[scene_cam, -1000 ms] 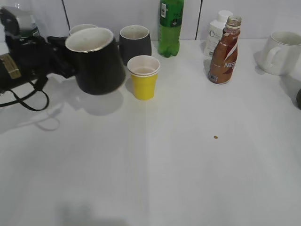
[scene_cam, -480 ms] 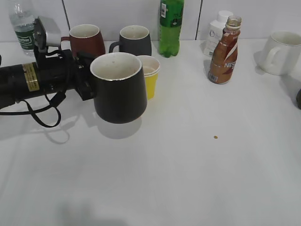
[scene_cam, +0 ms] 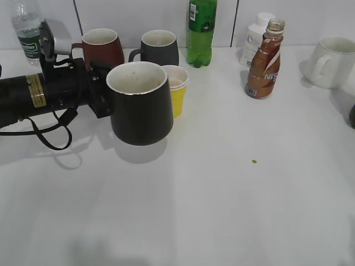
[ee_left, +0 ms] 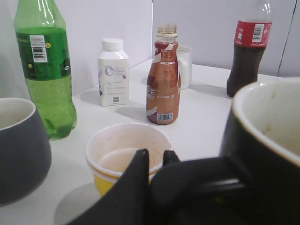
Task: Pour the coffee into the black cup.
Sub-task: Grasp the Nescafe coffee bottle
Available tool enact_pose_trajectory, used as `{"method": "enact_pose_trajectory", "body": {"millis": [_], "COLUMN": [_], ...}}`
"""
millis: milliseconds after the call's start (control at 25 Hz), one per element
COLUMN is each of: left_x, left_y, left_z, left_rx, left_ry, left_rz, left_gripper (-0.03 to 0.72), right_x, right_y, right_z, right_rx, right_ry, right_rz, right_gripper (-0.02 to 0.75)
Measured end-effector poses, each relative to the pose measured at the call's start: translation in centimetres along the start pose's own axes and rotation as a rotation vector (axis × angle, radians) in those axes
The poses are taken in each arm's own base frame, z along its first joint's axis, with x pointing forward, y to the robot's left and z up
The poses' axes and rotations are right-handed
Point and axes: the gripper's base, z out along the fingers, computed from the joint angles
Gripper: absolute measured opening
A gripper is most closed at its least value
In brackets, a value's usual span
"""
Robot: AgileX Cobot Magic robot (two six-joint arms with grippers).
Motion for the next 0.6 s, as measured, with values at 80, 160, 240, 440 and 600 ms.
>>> {"method": "enact_pose_trajectory", "body": {"millis": [80, 160, 240, 440, 600], "left_x": [0.0, 0.0, 0.0, 0.0, 0.0], "left_y": [0.0, 0.0, 0.0, 0.0, 0.0], "left_z": [0.0, 0.0, 0.0, 0.0, 0.0], "left_rx": [0.000, 0.000, 0.000, 0.001, 0.002], "left_ry": [0.000, 0.000, 0.000, 0.000, 0.001], "left_rz": [0.000, 0.000, 0.000, 0.000, 0.001], "left_gripper": [0.057, 0.057, 0.057, 0.057, 0.057], "right_x": [-1.5, -3.4, -4.9, -7.2, -7.8], "right_y": [0.2, 0.4, 0.7, 1.0, 1.0], "right_z": [0.1, 0.5, 1.3, 5.3, 9.1], "right_rx": [-0.016, -0.035, -0.048, -0.053, -0.042], "right_ry": [-0.118, -0.259, -0.361, -0.415, -0.415], "right_rz": [0.000, 0.000, -0.002, -0.011, -0.065], "right_gripper": [0.589, 0.589, 0.589, 0.589, 0.589]}}
